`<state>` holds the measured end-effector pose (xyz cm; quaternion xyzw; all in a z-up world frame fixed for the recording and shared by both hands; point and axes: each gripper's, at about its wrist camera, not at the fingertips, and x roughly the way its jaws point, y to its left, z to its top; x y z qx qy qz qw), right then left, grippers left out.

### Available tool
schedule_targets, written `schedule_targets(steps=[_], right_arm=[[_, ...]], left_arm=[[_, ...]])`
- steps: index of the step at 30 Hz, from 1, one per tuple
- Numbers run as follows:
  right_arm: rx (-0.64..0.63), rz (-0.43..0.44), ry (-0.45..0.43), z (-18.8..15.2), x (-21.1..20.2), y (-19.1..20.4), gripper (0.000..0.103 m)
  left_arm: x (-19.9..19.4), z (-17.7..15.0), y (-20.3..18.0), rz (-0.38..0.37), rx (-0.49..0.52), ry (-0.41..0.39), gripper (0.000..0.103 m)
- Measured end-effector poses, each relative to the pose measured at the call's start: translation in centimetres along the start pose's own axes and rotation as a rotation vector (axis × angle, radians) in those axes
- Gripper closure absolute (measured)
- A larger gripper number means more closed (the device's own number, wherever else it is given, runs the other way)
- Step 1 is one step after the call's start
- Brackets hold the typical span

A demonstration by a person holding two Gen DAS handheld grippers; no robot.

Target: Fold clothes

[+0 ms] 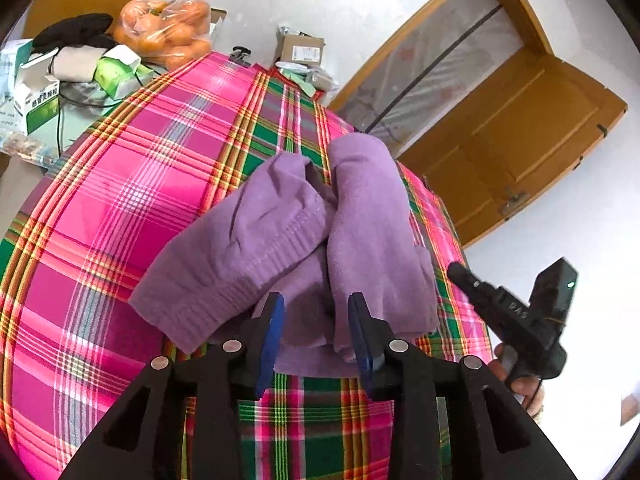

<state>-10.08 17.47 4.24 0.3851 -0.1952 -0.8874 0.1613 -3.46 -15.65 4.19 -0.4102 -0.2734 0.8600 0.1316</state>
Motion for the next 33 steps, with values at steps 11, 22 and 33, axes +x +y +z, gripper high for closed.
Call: schedule_targets(steps=[11,22,33], right_arm=[[0.006,-0.098,0.093,-1.6,2.9,-2.8,0.056],[-0.038,-0.070,0.009,-1.0,0.8,-1.8,0.093],[0.004,-0.144,-0.131,0.6,-5.1,-4.6,0.093]], left_arm=[[2.0,0.0,-0.6,0.033,0.010,0.053,0.061],[2.5,-0.3,-1.4,0.037,0.014,0.061,0.063],[3.0,-0.5,-4.2,0.009,0.056,0.077,0.063]])
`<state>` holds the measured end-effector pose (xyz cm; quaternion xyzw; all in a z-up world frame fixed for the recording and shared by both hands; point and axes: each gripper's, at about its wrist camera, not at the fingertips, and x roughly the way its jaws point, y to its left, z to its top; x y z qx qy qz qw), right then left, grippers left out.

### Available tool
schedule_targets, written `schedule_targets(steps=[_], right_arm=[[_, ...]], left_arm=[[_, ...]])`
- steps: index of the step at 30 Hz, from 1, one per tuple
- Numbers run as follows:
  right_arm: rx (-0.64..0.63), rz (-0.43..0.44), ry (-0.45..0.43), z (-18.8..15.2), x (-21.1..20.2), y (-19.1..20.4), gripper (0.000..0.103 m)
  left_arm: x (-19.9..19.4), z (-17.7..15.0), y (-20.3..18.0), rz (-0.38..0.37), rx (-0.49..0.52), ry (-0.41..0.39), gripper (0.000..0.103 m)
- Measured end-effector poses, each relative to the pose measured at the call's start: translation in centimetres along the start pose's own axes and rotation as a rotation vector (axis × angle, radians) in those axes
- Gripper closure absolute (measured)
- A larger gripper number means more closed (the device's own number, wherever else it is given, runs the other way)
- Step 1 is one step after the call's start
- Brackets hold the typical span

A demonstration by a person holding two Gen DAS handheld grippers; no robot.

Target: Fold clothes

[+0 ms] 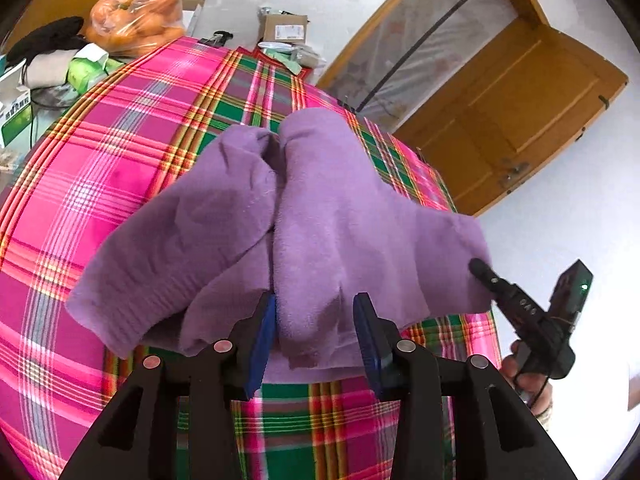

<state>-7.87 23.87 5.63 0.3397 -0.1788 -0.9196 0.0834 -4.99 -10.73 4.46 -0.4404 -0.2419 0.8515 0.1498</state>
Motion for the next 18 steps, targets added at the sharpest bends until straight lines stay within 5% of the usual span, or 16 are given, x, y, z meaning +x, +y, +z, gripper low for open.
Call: schedule_targets(steps=[18], right_arm=[[0.076,-0.107,-0.058,0.9,-3.1,-6.3,0.093]], left_arm=[[2.5,-0.3,-4.0,-0.013,0.087,0.054,0.063]])
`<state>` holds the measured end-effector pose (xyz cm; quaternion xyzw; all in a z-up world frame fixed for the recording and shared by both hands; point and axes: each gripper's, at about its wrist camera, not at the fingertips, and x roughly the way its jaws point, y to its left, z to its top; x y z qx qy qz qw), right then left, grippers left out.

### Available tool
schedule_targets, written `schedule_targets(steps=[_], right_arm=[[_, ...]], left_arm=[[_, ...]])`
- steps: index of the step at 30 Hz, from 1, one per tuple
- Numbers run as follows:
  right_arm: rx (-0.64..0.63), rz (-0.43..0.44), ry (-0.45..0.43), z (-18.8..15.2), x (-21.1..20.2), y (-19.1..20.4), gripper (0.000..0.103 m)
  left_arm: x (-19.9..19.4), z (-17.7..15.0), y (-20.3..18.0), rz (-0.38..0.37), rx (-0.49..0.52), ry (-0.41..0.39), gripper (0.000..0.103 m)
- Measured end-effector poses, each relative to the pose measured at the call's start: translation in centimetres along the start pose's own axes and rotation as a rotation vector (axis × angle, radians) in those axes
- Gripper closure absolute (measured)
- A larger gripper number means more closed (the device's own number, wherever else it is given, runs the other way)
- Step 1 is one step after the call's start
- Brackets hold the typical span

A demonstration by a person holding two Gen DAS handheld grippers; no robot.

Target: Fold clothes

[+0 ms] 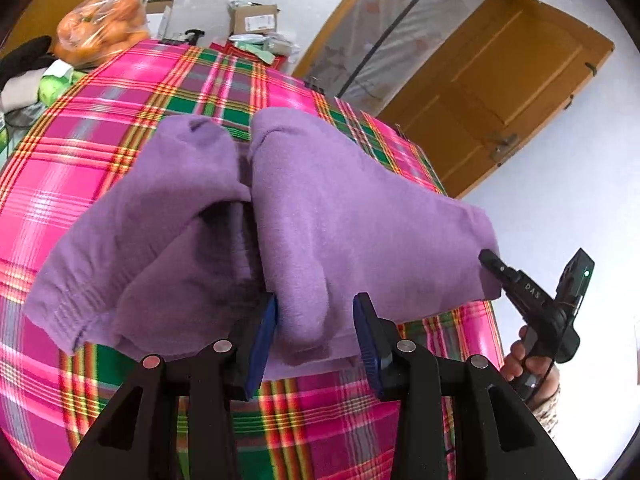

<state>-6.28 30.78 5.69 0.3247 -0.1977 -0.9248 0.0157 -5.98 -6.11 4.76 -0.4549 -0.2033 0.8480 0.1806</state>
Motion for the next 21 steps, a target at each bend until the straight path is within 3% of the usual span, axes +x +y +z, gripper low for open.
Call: schedule_targets(steps=[11,21], right_arm=[[0.038,-0.118,-0.050,1.2,-1.9,-4.8,0.093],[0.075,-0.215,-0.044,1.6,-1.7,-9.0,0.093]], left_arm=[[2.9,-0.4,-3.4,-0.027,0.058,0.057,0.063],[5.5,-0.2,-5.2,-0.034,0.089,0.104,0.063]])
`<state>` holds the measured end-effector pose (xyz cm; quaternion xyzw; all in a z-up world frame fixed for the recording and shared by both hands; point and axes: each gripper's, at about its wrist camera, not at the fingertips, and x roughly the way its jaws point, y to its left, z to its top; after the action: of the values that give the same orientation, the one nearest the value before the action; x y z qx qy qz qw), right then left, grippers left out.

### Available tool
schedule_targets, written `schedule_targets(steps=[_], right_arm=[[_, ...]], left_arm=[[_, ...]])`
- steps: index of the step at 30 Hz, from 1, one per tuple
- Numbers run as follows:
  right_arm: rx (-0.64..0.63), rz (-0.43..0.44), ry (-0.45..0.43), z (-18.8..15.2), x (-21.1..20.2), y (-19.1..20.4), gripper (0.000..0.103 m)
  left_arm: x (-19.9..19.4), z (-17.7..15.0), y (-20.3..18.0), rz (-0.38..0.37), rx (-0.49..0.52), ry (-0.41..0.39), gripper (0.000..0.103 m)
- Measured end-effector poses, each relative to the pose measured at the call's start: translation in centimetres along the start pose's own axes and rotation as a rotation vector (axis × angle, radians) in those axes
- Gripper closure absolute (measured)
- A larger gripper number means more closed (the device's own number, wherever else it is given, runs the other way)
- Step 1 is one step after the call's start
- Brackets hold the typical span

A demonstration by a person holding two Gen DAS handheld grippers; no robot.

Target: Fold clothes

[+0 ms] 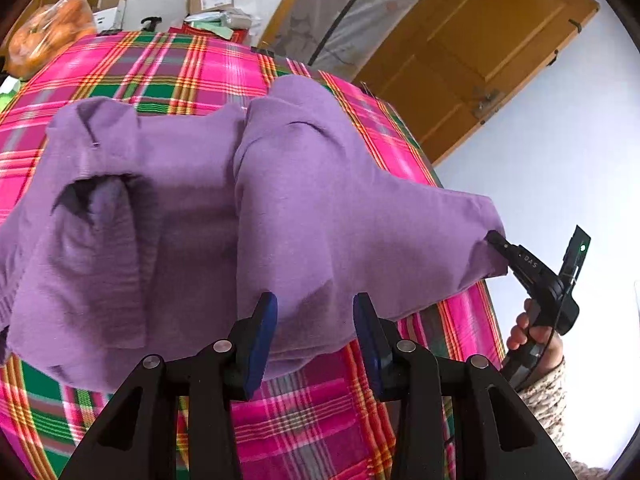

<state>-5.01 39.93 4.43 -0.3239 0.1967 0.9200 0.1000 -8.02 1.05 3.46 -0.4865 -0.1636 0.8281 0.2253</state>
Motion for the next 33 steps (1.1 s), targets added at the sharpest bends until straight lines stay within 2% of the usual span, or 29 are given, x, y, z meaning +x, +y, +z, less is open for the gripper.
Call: schedule_targets(steps=[8,13,18,22,25,33], right_arm=[[0.012,-0.065,-0.010,0.1,0.0,-1.8,0.093],[0.020,-0.110,0.006,0.0,0.8,-2.6,0.093],[0.012,-0.140,0.023,-0.1,1.4,-2.7,0.093],[-0.041,-0.189,0.026,-0.1,1.7,-1.9,0.092],[-0.072,-0.223,0.027,-0.2,1.9,-1.1,0.092],[-0.060,-0.270,0.037,0.0,1.2,-0.3,0.089]], left_arm=[[1.4,0.5,-0.5,-0.023,0.021,0.020,0.063],[0.9,0.7,-0.8,-0.041,0.035,0.007,0.063],[0.5,0.9,0.1,-0.023,0.019,-0.007,0.063],[-0.2,1.0,1.1,-0.012,0.001,-0.023,0.063],[-1.4,0.8,2.4,0.004,-0.014,-0.045,0.063],[-4.9,0.2,5.7,0.079,-0.078,-0.107,0.063]])
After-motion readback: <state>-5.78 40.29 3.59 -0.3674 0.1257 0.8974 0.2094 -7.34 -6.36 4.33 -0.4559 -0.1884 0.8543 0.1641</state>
